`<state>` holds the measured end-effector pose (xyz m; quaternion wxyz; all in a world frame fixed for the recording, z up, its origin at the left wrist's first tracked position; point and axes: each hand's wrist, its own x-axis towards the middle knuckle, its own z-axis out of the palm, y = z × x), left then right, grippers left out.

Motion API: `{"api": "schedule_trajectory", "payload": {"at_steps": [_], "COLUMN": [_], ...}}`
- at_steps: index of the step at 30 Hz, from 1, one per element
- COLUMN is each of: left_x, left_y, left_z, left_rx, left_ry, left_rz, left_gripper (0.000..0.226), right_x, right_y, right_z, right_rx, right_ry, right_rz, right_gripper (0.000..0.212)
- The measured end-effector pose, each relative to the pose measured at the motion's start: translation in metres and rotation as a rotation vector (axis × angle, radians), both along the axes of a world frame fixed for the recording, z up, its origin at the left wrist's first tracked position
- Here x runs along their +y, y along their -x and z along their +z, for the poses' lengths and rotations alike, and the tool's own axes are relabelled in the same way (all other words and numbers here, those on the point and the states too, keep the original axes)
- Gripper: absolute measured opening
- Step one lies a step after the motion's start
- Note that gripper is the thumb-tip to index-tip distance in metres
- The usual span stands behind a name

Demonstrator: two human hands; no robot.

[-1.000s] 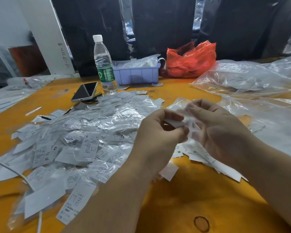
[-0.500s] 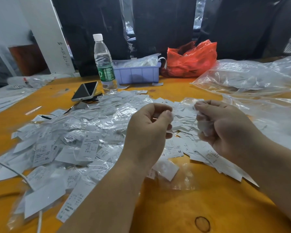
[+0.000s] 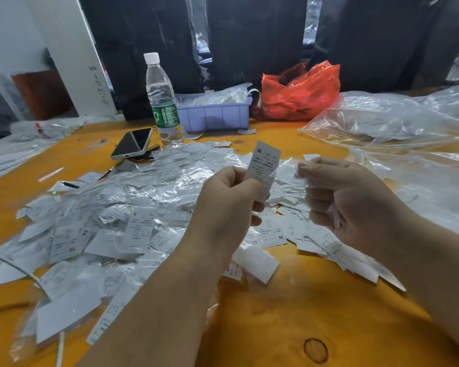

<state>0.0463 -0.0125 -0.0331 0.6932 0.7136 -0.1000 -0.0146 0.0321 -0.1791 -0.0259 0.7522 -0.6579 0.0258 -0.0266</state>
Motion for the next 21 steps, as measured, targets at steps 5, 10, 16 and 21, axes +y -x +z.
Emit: {"api": "schedule_trajectory", "payload": {"at_steps": [5, 10, 16, 21], "left_x": [-0.0016, -0.0018, -0.0007, -0.0015], "left_y": [0.0002, 0.0003, -0.0019, -0.0009], "left_z": [0.0033, 0.0036, 0.0004, -0.0006], "left_rx": [0.053, 0.011, -0.02, -0.025], "left_ry": [0.037, 0.032, 0.042, 0.033], "left_rz": [0.04, 0.086, 0.142, 0.122], "left_gripper": [0.014, 0.014, 0.007, 0.009], "right_x": [0.0005, 0.0024, 0.0073, 0.008], "right_y": [0.0003, 0.0027, 0.0025, 0.0025], "right_z": [-0.0023, -0.0012, -0.0032, -0.0046], "right_rx": [0.036, 0.022, -0.01, -0.015], "right_ry": [0.021, 0.064, 0.106, 0.127], "right_rz": [0.026, 0.056, 0.052, 0.042], "right_gripper": [0.012, 0.008, 0.01, 0.019]}}
